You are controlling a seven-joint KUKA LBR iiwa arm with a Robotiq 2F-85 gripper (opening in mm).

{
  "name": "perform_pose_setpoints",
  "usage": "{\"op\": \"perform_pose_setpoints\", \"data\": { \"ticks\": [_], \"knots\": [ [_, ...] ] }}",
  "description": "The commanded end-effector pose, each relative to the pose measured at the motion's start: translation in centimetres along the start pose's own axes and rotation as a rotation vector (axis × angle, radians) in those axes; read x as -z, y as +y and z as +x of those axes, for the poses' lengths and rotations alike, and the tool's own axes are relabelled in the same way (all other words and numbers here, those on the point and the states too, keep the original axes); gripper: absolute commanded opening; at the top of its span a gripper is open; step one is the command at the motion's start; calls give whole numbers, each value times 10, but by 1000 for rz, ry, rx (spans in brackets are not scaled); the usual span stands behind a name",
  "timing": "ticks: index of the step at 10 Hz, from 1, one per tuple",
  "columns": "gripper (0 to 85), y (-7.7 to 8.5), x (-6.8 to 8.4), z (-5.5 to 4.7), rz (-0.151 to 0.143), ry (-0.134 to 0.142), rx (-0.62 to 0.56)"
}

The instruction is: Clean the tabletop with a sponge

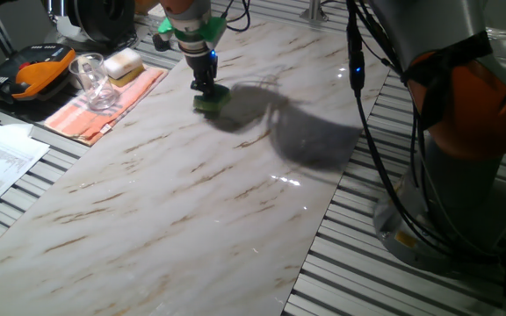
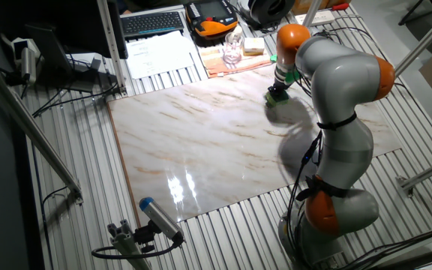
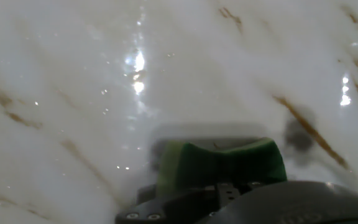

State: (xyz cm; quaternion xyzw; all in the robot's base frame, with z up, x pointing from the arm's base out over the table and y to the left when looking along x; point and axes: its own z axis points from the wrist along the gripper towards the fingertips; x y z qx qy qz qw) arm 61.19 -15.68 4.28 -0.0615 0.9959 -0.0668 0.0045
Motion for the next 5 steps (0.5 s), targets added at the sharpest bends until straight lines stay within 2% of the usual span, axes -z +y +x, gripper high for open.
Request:
{"op": "perform_pose_setpoints", "data": {
  "ticks": [1,2,3,4,5],
  "knots": [
    [0,-1,-3,1,0,1,-1],
    [0,-1,-6,-1,-23,0,-12],
    [0,2,-7,-6,-65,-5,-36],
    [0,6,-5,-11,-91,-9,-49],
    [0,11,-1,-15,-95,-10,-59]
  ]
}}
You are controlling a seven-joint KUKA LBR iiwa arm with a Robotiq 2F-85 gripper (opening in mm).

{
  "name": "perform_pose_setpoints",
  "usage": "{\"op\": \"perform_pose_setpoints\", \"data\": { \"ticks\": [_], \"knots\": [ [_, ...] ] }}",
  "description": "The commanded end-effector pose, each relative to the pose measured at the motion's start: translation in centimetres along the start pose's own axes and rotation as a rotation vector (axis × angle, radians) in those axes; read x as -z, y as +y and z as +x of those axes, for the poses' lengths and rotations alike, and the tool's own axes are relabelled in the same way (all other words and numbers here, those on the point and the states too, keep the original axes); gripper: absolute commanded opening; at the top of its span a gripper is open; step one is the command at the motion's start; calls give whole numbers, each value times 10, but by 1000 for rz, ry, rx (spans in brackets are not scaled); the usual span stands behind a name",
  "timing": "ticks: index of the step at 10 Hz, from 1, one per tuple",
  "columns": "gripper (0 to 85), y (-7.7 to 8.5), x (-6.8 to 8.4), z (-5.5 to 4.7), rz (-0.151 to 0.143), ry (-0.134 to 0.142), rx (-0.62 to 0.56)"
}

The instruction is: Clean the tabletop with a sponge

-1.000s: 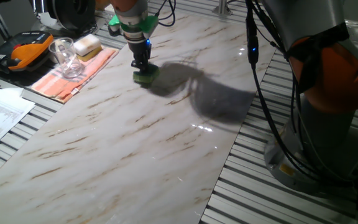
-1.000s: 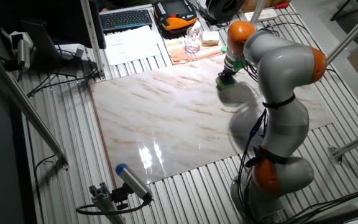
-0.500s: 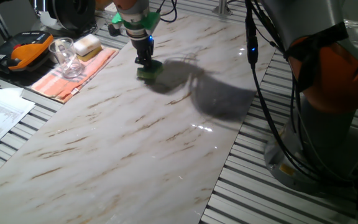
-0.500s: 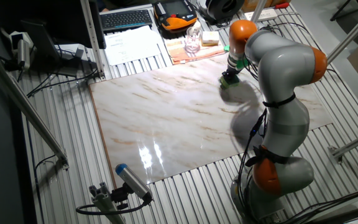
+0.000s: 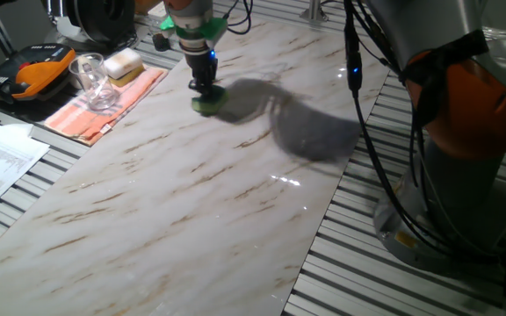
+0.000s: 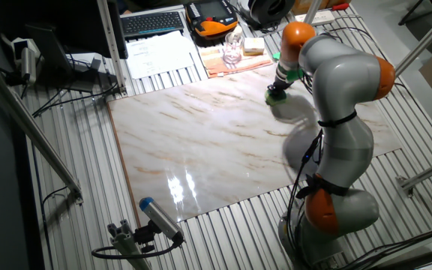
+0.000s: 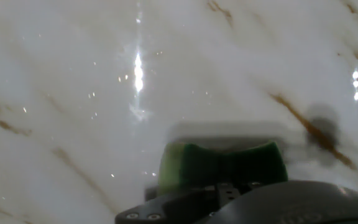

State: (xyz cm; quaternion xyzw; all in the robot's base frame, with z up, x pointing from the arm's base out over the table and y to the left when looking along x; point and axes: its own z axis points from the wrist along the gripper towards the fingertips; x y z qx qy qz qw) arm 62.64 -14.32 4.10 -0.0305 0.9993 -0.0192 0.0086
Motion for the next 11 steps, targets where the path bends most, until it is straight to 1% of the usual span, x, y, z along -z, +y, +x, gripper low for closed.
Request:
{"op": "perform_pose_setpoints", "data": {
  "ticks": [1,2,4,7,9,11],
  "knots": [
    [0,6,3,-5,0,0,-12],
    [0,16,6,-10,1,3,-22],
    [0,30,10,-17,4,12,-37],
    [0,50,4,-22,5,12,-60],
    [0,62,4,-25,6,17,-72],
    [0,75,5,-32,17,23,-84]
  ]
}}
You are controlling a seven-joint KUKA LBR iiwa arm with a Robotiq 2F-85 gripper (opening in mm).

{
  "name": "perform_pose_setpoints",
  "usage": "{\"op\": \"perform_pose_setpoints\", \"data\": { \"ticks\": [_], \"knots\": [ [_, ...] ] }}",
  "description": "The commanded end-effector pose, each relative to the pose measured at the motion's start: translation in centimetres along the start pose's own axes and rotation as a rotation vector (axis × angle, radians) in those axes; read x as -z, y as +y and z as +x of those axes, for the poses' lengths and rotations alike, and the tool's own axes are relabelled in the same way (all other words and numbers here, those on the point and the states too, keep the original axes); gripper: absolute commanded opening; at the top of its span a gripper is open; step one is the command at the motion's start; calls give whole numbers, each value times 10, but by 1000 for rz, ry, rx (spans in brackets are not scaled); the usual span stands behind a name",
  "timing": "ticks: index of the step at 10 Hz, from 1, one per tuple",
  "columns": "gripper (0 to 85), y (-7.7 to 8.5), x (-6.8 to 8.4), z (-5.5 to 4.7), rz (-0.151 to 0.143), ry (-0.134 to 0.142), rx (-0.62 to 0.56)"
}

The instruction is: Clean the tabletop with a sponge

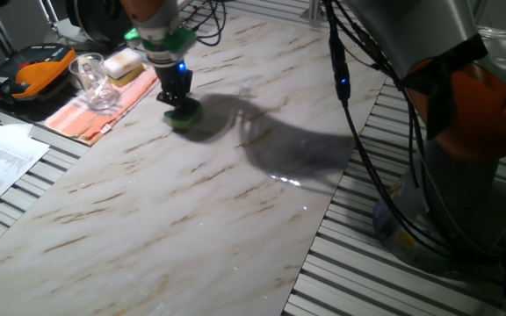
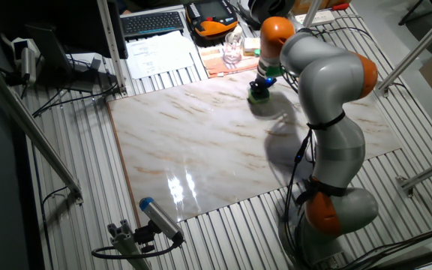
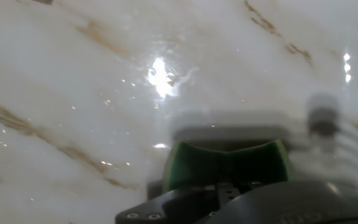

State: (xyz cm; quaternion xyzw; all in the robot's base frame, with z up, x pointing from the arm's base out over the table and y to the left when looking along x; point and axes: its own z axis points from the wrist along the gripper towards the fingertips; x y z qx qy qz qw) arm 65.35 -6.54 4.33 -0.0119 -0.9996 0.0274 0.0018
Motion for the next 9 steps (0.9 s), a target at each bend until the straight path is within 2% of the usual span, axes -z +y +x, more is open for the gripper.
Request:
{"op": "perform_pose_setpoints", "data": {
  "ticks": [1,9],
  "knots": [
    [0,4,0,-1,0,0,0],
    [0,44,6,2,4,10,-46]
  ]
}}
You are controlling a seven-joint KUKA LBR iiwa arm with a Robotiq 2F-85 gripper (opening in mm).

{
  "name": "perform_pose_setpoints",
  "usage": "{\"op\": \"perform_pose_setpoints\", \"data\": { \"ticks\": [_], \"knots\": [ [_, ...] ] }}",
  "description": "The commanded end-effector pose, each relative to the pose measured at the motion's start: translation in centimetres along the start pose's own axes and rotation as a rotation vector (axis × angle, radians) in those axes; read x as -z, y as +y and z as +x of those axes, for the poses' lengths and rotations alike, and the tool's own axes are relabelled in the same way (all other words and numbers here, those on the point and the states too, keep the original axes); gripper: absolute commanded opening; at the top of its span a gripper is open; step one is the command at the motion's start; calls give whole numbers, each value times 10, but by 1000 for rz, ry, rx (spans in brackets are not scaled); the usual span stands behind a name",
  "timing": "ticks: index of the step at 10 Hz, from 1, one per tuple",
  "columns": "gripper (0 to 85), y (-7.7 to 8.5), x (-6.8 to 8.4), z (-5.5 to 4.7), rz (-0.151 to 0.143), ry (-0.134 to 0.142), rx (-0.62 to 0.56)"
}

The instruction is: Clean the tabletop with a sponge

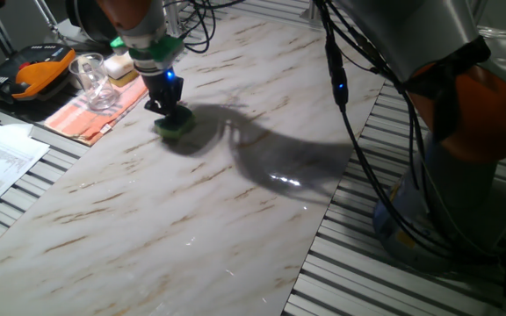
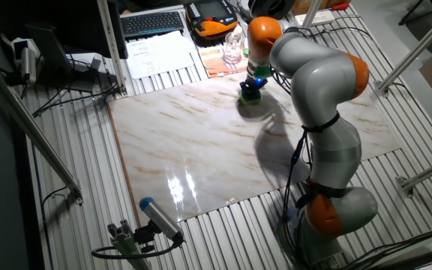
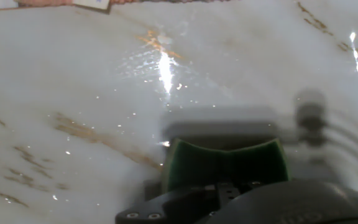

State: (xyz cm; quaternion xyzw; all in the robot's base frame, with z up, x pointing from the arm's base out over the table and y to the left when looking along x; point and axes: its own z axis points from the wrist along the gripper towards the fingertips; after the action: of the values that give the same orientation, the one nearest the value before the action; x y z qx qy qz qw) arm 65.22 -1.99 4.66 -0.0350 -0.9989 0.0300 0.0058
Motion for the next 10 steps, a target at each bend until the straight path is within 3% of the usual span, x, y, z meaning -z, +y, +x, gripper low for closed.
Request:
{"op": "perform_pose_setpoints", "data": {
  "ticks": [1,10],
  "knots": [
    [0,4,-2,1,1,-1,-6],
    [0,60,-2,22,-12,-2,-83]
  ]
}}
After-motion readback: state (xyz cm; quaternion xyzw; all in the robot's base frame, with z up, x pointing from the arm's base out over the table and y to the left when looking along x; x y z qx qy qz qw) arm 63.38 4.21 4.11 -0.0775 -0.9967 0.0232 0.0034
